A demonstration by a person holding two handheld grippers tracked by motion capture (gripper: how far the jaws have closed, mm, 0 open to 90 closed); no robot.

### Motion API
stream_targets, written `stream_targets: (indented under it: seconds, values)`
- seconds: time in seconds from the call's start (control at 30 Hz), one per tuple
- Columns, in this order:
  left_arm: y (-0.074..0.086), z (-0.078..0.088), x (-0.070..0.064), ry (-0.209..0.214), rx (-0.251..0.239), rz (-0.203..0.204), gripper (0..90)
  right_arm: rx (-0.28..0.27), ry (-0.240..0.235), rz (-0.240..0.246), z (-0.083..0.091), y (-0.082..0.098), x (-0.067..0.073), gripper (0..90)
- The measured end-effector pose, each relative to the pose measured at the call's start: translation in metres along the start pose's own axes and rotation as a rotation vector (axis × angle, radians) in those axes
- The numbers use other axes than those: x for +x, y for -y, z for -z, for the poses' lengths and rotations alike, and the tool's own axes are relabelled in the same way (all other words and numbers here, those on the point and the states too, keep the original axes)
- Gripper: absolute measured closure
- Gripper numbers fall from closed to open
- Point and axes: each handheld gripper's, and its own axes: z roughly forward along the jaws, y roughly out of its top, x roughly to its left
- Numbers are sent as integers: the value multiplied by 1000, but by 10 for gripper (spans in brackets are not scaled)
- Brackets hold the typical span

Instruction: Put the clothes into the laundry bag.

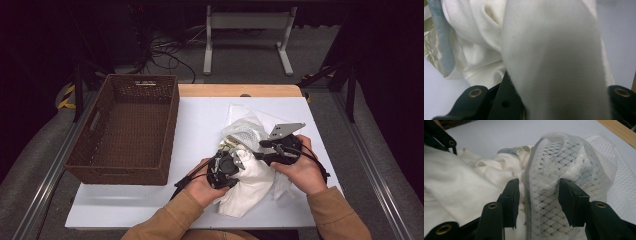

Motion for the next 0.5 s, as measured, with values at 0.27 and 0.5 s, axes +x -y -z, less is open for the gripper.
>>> stream_targets:
  seconds: [0.27,0.5]
  values:
    - [0,-1,-1,2,-2,4,785,43,-14,-19,-13,-1,-4,577]
    - [-1,-2,-1,6,-1,-4,784,82,-65,-5,-22,-3,-3,855]
